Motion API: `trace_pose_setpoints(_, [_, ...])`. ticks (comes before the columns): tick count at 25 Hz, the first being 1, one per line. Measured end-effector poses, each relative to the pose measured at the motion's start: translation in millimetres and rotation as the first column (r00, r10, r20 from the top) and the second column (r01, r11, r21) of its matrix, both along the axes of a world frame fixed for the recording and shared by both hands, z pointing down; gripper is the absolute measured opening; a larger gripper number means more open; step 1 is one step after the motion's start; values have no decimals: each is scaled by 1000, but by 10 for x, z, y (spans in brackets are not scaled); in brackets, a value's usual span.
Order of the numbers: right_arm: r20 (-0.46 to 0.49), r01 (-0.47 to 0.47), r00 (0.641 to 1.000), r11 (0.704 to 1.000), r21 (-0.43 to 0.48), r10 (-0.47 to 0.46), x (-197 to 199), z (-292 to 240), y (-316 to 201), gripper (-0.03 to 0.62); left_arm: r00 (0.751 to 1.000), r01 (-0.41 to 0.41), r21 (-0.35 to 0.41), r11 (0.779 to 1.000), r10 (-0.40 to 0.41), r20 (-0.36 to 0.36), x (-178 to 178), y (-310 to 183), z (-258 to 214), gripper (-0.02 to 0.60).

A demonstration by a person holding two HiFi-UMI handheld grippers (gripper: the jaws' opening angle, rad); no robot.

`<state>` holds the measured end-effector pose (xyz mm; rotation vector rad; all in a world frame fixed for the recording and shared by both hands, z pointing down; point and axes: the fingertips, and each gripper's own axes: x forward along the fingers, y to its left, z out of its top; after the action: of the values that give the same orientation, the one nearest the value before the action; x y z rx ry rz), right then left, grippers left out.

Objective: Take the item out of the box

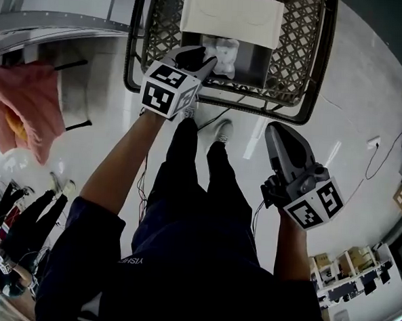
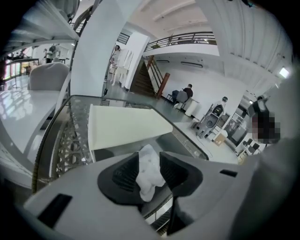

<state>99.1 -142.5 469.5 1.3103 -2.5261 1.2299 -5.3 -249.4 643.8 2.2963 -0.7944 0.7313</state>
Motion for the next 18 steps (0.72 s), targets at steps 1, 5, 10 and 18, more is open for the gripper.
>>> trace_pose_setpoints(1, [2,-1,1000,1000,-3,1,7,8,-29,25,1000,2,-9,1000,-2,18,1,-19,32,140])
trace_pose_setpoints(5, [6,5,1000,1000,-15,-5,-88,64,-35,25,997,5,-56,998,-1,81,-103,16,199,141])
trace_pose_setpoints(10, [18,7,1000,1000,-27,-7,-121,147,-130,25,987,-15,-117,993,34,157,-103,12,325,140])
trace_pose_setpoints(18, [36,16,999,999,-41,-15,-69,247,-258,25,926,-105,-164,981,157,343,29,64,561,140])
